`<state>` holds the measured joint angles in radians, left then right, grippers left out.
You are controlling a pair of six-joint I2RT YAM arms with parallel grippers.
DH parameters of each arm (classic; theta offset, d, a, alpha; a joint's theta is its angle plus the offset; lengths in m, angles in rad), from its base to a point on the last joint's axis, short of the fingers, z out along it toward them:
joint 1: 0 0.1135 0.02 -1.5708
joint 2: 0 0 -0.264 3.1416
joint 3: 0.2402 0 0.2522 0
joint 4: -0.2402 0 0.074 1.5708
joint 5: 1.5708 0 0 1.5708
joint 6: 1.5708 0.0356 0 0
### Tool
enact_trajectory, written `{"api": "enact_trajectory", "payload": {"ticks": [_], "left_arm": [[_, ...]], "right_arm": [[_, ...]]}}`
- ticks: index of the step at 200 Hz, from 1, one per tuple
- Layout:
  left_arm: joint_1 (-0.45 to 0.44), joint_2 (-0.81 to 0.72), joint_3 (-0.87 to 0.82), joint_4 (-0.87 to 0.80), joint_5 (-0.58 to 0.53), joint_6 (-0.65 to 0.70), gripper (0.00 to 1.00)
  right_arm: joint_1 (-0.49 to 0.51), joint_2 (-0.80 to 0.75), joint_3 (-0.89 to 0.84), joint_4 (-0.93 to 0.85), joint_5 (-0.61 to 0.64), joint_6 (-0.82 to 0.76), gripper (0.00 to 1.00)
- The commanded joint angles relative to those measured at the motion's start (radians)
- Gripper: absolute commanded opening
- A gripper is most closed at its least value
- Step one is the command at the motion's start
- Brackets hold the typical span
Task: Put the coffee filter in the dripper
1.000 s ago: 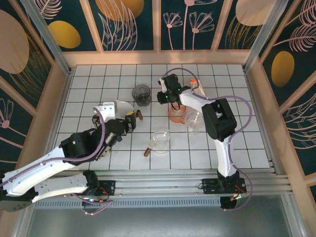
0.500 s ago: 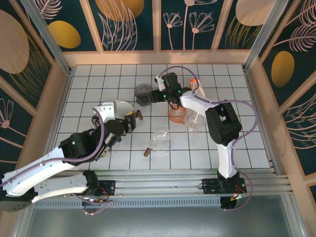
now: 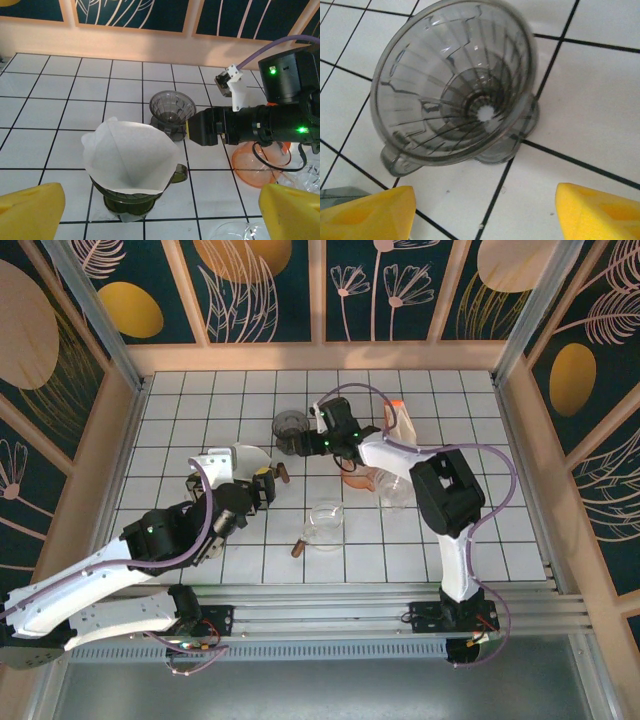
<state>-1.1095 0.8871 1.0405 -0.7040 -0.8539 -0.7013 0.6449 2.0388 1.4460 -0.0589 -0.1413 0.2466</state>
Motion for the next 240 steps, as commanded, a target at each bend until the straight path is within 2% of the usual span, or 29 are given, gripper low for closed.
{"api": "enact_trajectory", "payload": {"ticks": [1, 20, 60, 147, 205, 240], "left_arm": [[-0.005, -0.004, -0.011, 0.018, -0.022, -0.004, 0.99], [-0.005, -0.006, -0.012, 0.020, -0.020, -0.004, 0.99], [-0.005, -0.017, -0.019, 0.018, -0.013, -0.010, 0.99], [-0.005, -0.013, -0.020, 0.019, -0.010, -0.014, 0.99], [-0.005, -0.011, -0.020, 0.021, -0.008, -0.013, 0.99], [-0.006, -0.011, -0.020, 0.021, -0.006, -0.015, 0.99]], "right_arm": [[0.047, -0.014, 0.002, 0.037, 0.040, 0.094, 0.80], [0.071, -0.009, 0.001, 0.059, 0.053, 0.110, 0.85], [0.076, 0.010, 0.010, 0.070, 0.037, 0.148, 0.88], [0.071, 0.062, 0.056, 0.064, 0.009, 0.146, 0.88], [0.067, 0.107, 0.108, 0.028, 0.035, 0.145, 0.88], [0.062, 0.105, 0.111, 0.008, 0.078, 0.129, 0.84]]}}
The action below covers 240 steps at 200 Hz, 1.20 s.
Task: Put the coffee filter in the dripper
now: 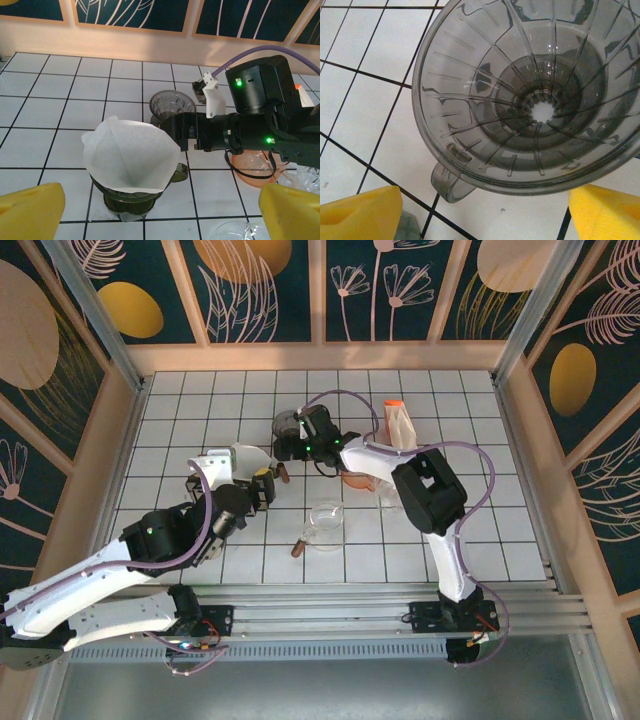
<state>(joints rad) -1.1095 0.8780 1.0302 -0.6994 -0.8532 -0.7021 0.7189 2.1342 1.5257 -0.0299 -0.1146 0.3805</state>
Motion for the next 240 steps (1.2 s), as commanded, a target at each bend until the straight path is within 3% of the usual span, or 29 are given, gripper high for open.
{"api": "enact_trajectory", "payload": {"ticks": [1, 47, 88, 134, 174, 240], "left_arm": [[-0.006, -0.003, -0.010, 0.017, -0.007, -0.014, 0.99], [-0.005, -0.007, -0.014, 0.016, -0.010, -0.014, 0.99], [-0.004, -0.004, -0.017, 0.019, -0.009, -0.015, 0.99], [-0.006, -0.002, -0.017, 0.022, -0.009, -0.013, 0.99], [-0.006, 0.001, -0.017, 0.020, -0.010, -0.013, 0.99], [-0.005, 0.010, -0.006, 0.020, -0.012, -0.009, 0.99]], "right_arm": [[-0.013, 0.009, 0.031, -0.021, 0.053, -0.006, 0.84], [-0.045, -0.040, -0.026, -0.007, 0.081, -0.019, 0.78], [-0.034, -0.070, -0.050, 0.049, 0.023, -0.072, 0.81], [-0.029, -0.003, 0.034, 0.008, 0.001, -0.111, 0.78], [-0.024, 0.055, 0.117, -0.051, 0.020, -0.166, 0.66], [-0.007, 0.113, 0.182, -0.112, 0.105, -0.171, 0.66]]}}
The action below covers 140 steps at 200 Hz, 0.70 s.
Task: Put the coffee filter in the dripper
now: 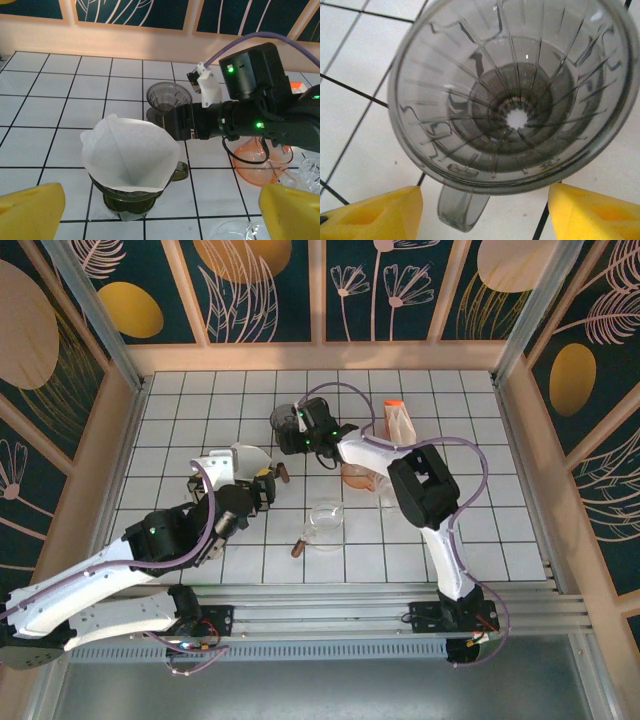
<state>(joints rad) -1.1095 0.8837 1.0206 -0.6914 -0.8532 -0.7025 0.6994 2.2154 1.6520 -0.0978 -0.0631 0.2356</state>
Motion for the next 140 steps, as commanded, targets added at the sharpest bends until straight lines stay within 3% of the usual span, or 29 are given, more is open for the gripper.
{"api": "enact_trajectory", "payload": {"ticks": [1, 83, 140], "left_arm": [[-0.005, 0.004, 0.004, 0.012, -0.012, -0.009, 0.99], [-0.006, 0.012, 0.005, 0.009, -0.009, -0.009, 0.99], [-0.005, 0.009, 0.004, 0.006, -0.002, -0.015, 0.99]], "right_arm": [[0.012, 0.032, 0.057, -0.044, 0.054, -0.027, 0.66], [0.023, 0.069, 0.101, -0.036, 0.095, -0.075, 0.52], [0.032, 0.078, 0.116, -0.035, 0.146, -0.109, 0.31]]}}
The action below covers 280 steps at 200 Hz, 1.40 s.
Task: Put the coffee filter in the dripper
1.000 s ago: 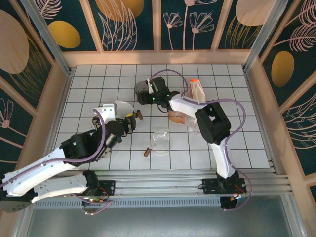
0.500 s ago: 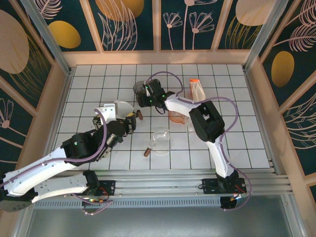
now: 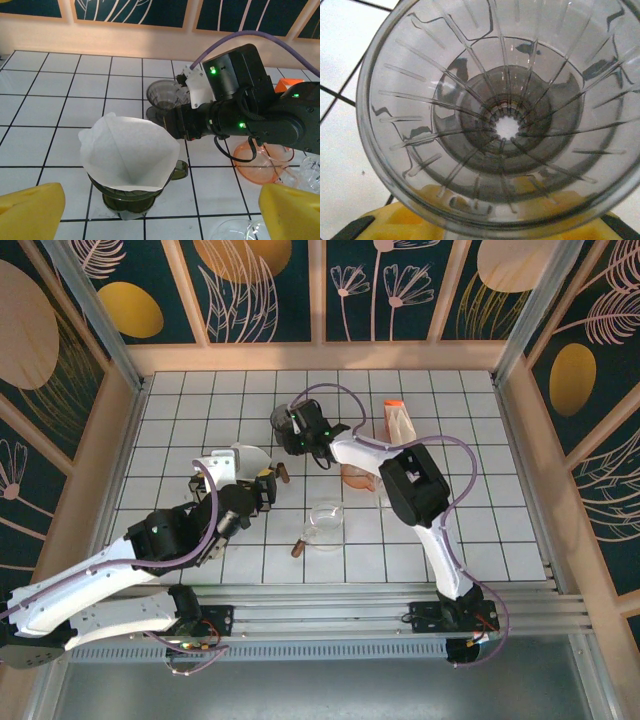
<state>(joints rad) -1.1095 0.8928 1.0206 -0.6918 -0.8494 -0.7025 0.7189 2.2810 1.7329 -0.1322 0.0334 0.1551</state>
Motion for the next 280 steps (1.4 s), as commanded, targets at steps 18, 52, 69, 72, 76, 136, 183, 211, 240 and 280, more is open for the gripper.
{"api": "enact_trajectory", "payload": {"ticks": [18, 52, 69, 72, 76, 136, 183, 211, 240, 280], "left_arm": [[-0.004, -0.002, 0.001, 0.007, -0.001, -0.018, 0.99], [-0.006, -0.002, -0.004, 0.012, 0.005, -0.022, 0.99], [-0.005, -0.006, -0.006, 0.021, 0.008, -0.016, 0.99], [-0.005, -0.006, -0.008, 0.024, 0.009, -0.012, 0.99], [-0.006, -0.008, -0.008, 0.029, 0.013, -0.008, 0.99], [-0.005, -0.033, -0.006, 0.054, -0.019, 0.026, 0.99], [-0.005, -0.066, -0.013, 0.077, -0.039, 0.052, 0.99], [-0.005, -0.085, -0.026, 0.092, -0.045, 0.057, 0.99], [-0.005, -0.087, -0.032, 0.111, -0.046, 0.070, 0.99], [-0.004, -0.059, -0.031, 0.129, -0.037, 0.077, 0.99]], "right_arm": [[0.016, 0.002, 0.026, 0.003, 0.056, -0.038, 0.25], [0.016, -0.047, -0.027, 0.024, 0.073, -0.045, 0.15], [0.016, -0.096, -0.071, 0.041, 0.092, -0.047, 0.13], [0.016, -0.104, -0.078, 0.044, 0.095, -0.048, 0.13], [0.016, -0.117, -0.088, 0.044, 0.099, -0.048, 0.13], [0.020, -0.404, -0.320, 0.051, 0.162, -0.010, 0.09], [0.076, -0.698, -0.509, -0.053, 0.210, 0.028, 0.09], [0.141, -0.886, -0.617, -0.181, 0.238, 0.081, 0.08], [0.225, -1.037, -0.670, -0.355, 0.247, 0.147, 0.08], [0.355, -1.108, -0.720, -0.464, 0.243, 0.247, 0.08]]}}
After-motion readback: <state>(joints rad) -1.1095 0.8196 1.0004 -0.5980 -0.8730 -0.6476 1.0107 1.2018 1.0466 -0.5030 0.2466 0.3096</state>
